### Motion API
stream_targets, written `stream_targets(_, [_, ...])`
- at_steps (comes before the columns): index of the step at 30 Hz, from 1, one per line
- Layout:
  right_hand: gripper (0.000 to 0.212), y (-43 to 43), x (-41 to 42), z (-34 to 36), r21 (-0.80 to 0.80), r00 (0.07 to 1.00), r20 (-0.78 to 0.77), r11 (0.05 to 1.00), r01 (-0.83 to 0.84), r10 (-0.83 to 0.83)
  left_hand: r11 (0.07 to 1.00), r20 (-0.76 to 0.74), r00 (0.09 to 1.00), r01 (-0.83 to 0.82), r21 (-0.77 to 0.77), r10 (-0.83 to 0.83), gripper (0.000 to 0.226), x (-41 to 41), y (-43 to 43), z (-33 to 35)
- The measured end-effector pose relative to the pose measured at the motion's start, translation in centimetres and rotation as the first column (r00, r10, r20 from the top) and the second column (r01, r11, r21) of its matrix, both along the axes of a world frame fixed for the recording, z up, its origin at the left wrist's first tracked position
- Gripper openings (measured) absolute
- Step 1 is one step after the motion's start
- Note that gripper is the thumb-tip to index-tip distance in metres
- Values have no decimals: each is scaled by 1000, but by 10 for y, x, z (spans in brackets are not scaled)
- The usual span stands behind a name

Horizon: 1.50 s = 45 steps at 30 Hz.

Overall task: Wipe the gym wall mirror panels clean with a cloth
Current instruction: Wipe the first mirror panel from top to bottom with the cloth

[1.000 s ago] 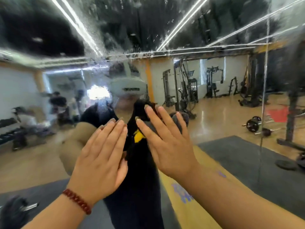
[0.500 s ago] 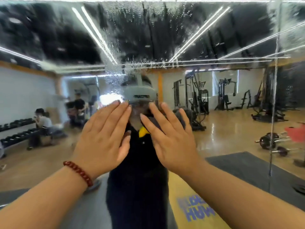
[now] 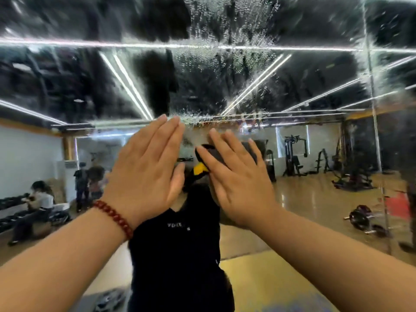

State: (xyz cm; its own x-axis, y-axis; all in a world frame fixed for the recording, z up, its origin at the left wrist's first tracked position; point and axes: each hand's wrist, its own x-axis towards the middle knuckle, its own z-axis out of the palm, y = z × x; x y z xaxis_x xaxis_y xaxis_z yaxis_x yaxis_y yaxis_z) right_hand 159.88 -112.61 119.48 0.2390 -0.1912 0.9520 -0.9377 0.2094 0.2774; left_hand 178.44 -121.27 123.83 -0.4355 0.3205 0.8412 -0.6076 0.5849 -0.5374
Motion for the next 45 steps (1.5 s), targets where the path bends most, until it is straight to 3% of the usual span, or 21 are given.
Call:
stream_targets(4, [52,-9,12,11,21,998,-64,1000,-15,16,996,18,997,77,-46,-76,54,4,-6,10])
stream_targets(11, [55,-15,26,105,-17,998,57,1000,-13,14,1000,-30,1000,6,21,-5,59,6,-14,37])
stream_targets(14, [51,-13,19,78,-18,999,7,999,-38,38,1000,-25,1000,-8,20,9,60,10,-16,42])
stream_targets(18, [50,-11,15,39,96,997,-82,995,-6,14,1000,-10,1000,-25,-16,25,61,20,-18,64])
stream_targets(25, [55,-8,29,162,24,994,111,1000,9,-12,991,4,992,-129,-41,129,66,22,-15,118])
stream_targets(31, [49,-12,24,105,53,998,-66,998,-15,18,986,-5,989,-150,-67,150,64,26,-14,153])
stream_targets(39, [49,-14,33,237,-14,995,95,1000,19,-18,984,18,985,-171,-53,172,70,36,-21,187])
stream_targets(45, [56,-15,31,198,46,999,-20,999,-28,29,977,4,978,-208,-39,208,80,46,-23,208])
